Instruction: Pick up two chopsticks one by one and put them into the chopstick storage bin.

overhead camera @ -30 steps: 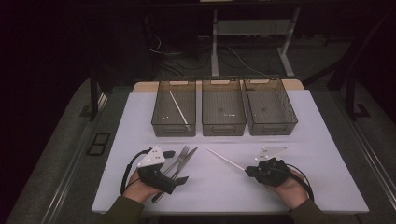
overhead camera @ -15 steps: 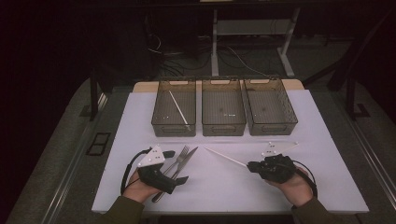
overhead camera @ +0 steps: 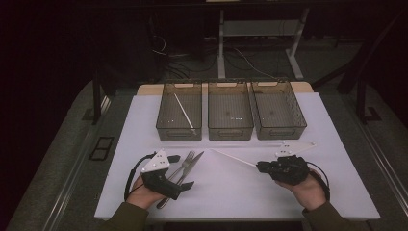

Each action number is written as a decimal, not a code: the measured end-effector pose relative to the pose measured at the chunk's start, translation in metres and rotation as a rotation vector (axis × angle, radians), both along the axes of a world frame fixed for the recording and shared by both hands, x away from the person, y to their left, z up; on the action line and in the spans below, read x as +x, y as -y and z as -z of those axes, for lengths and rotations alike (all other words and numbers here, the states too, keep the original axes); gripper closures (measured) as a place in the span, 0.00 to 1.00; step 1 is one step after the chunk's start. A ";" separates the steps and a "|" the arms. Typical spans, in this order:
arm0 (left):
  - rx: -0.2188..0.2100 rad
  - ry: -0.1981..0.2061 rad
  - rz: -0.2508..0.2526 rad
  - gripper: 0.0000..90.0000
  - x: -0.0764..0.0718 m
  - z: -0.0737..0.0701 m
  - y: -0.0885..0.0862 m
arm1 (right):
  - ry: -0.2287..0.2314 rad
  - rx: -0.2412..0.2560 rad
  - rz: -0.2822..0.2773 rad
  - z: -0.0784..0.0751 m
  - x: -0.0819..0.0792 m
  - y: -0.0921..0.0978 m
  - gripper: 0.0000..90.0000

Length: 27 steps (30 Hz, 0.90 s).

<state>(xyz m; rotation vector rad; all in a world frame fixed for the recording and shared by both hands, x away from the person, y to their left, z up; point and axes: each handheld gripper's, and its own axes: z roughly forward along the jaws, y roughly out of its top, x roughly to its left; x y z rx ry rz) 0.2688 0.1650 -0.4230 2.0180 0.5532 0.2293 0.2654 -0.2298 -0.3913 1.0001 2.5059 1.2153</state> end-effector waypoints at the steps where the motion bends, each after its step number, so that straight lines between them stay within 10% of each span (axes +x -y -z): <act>1: 0.000 -0.001 0.000 0.00 0.000 0.000 0.000 | 0.000 0.005 -0.003 -0.001 0.000 0.001 0.94; 27: -0.005 -0.007 -0.013 0.00 0.001 0.001 0.001 | 0.094 0.103 0.015 -0.042 0.027 -0.012 0.94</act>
